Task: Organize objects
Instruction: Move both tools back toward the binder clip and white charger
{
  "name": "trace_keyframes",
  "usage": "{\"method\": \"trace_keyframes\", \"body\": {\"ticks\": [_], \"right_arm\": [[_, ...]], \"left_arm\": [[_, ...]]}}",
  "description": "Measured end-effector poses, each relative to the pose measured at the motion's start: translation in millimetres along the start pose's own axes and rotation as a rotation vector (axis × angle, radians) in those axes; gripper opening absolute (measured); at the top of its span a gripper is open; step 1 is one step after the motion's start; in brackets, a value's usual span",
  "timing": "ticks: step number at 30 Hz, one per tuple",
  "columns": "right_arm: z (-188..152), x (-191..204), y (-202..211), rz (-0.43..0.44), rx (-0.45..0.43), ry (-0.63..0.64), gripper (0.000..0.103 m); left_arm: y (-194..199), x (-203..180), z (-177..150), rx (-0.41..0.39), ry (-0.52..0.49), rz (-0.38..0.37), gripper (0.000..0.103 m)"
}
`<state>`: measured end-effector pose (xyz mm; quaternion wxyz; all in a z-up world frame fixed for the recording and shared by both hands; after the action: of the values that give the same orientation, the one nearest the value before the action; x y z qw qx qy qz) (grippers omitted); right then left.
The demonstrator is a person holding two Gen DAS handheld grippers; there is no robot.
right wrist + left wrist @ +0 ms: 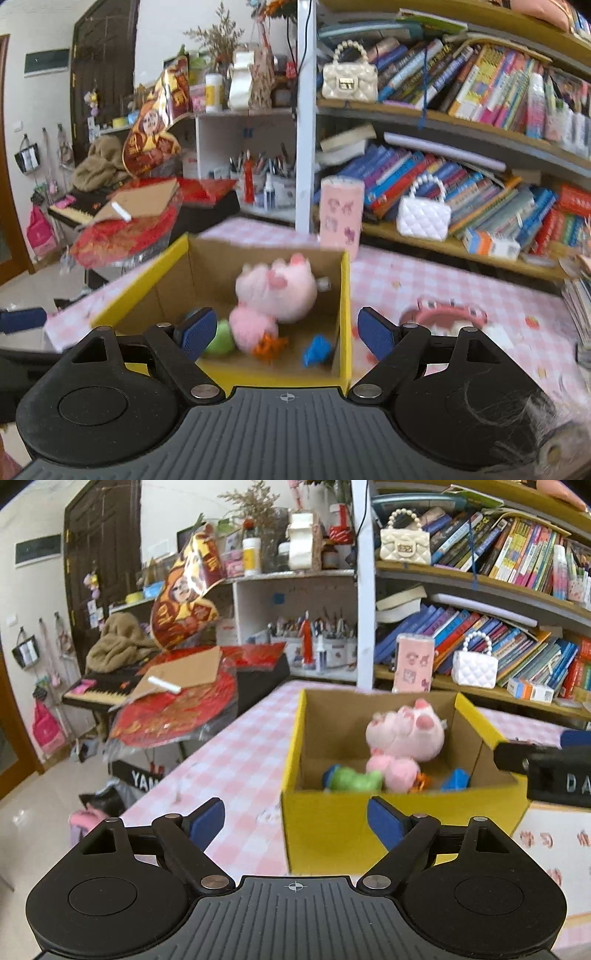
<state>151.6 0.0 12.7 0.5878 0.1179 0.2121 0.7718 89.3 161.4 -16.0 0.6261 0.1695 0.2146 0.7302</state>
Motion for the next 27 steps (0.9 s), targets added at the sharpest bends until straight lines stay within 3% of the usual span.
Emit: {"method": "trace_keyframes", "body": {"ticks": [12, 16, 27], "right_arm": [[-69, 11, 41, -0.046, 0.124, -0.007, 0.082], [-84, 9, 50, -0.07, 0.155, -0.013, 0.082], [-118, -16, 71, -0.17, 0.258, -0.104, 0.083]], "left_arm": [[30, 5, -45, 0.091, 0.0, -0.003, 0.087], [36, 0, -54, 0.108, -0.024, -0.011, 0.092], [41, -29, -74, 0.169, -0.071, -0.116, 0.092]]}}
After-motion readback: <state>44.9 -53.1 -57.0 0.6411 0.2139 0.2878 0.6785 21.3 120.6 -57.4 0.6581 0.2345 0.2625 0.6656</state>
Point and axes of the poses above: each gripper's, at about its wrist camera, not at the fingertips, and y roughly against the way its jaws point, x to its left, z to its top, the point moved 5 cm from there along -y, roughly the way its jaws point, and after that the axes turned 8 degrees about -z, right-handed, at the moved point
